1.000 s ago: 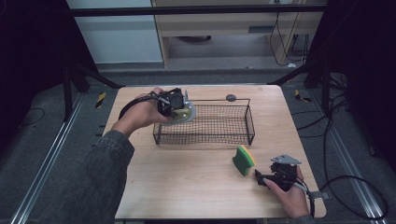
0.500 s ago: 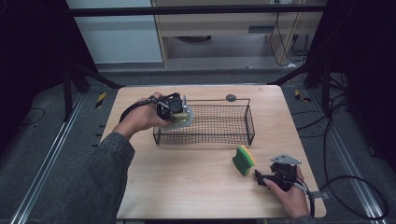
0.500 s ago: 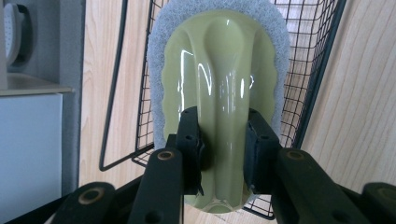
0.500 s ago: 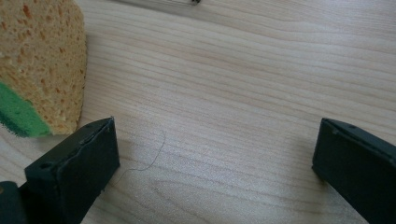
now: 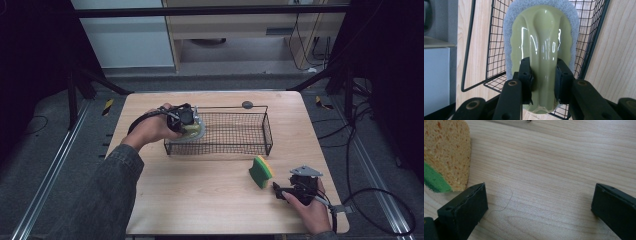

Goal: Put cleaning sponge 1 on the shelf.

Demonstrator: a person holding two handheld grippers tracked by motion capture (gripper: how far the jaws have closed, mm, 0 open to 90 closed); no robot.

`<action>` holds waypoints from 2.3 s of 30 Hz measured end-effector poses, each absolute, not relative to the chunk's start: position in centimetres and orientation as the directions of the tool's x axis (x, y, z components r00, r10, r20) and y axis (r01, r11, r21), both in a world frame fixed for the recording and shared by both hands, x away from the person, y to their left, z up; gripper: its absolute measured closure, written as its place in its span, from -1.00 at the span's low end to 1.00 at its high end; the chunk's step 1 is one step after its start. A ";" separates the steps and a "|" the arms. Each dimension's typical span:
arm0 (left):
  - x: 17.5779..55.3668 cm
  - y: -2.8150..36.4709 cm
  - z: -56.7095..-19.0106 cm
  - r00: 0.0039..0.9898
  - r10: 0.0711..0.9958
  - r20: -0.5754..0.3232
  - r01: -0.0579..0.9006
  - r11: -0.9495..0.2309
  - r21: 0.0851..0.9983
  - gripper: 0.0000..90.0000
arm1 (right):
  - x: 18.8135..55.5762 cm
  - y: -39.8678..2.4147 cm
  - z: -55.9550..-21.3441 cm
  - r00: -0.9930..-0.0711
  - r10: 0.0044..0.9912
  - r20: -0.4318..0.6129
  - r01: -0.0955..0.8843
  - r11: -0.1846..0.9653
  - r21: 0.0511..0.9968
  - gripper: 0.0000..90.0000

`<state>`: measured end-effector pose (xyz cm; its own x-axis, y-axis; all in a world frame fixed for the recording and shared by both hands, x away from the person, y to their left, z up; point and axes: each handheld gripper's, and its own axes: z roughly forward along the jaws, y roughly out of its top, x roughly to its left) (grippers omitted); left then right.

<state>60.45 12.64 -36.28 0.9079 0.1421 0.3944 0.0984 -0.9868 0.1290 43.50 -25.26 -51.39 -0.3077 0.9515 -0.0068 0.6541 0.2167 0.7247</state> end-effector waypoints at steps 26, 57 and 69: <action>60.6 12.5 -37.6 0.923 0.137 0.360 0.102 -0.988 0.115 0.57 | 43.5 -25.2 -51.4 -0.307 0.952 -0.004 0.654 0.214 0.725 -0.98; 60.7 12.5 -38.4 0.931 0.164 0.326 0.129 -0.984 0.126 0.56 | 43.5 -25.3 -51.4 -0.310 0.951 -0.007 0.652 0.218 0.726 -0.98; 60.4 12.6 -37.9 0.930 0.176 0.323 0.132 -0.979 0.156 0.52 | 43.5 -25.3 -51.4 -0.310 0.951 -0.007 0.652 0.218 0.726 -0.98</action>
<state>60.38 12.58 -37.90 0.9300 0.1763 0.3225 0.1317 -0.9790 0.1555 43.48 -25.26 -51.39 -0.3099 0.9508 -0.0072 0.6521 0.2181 0.7261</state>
